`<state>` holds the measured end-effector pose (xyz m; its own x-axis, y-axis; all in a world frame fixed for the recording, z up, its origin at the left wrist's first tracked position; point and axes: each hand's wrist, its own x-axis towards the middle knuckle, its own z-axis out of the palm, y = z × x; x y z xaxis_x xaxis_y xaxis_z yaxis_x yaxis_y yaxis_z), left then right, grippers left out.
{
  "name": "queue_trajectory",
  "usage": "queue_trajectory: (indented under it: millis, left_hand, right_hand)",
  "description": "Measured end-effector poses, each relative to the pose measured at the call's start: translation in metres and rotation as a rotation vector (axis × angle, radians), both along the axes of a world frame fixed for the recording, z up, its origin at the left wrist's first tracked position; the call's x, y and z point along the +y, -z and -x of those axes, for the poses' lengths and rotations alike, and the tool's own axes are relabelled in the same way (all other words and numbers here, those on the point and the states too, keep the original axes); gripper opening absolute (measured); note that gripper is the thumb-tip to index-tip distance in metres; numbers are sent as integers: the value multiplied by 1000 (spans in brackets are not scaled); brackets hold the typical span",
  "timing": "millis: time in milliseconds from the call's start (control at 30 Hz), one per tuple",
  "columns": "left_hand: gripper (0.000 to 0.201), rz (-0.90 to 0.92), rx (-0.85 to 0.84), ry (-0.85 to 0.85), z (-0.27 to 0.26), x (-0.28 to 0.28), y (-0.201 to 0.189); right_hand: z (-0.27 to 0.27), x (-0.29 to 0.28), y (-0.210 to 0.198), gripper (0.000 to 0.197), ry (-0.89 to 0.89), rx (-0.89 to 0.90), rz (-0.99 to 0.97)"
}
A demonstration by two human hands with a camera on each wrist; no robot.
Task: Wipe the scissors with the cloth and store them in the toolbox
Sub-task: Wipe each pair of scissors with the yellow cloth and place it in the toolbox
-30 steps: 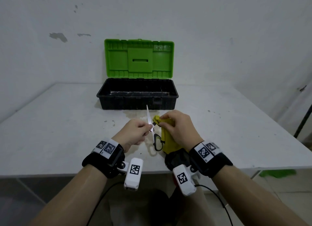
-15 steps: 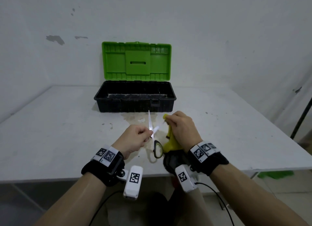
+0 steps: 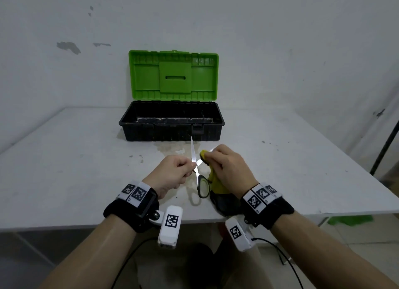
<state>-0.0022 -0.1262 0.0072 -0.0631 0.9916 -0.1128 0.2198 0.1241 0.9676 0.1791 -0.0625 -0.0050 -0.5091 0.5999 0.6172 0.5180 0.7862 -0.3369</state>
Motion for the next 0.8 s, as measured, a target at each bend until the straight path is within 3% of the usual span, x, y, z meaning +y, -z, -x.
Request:
queue_trajectory:
  millis: [167,300,533,800]
  left_hand:
    - [29,-17,49,-10,1,-3,3]
    - [32,-82,147,-56,2,2,1]
    - [24,-268,653,-8,1,2,-4]
    - [22,-282,666,-37,6,1,4]
  right_hand:
    - [-9,15,-14,19,188,105,156]
    - [1,-10,-18,15,81,102,99]
    - [13,-10,-3,19,76,23,128]
    - [-8,18,-8,19,279,116,213]
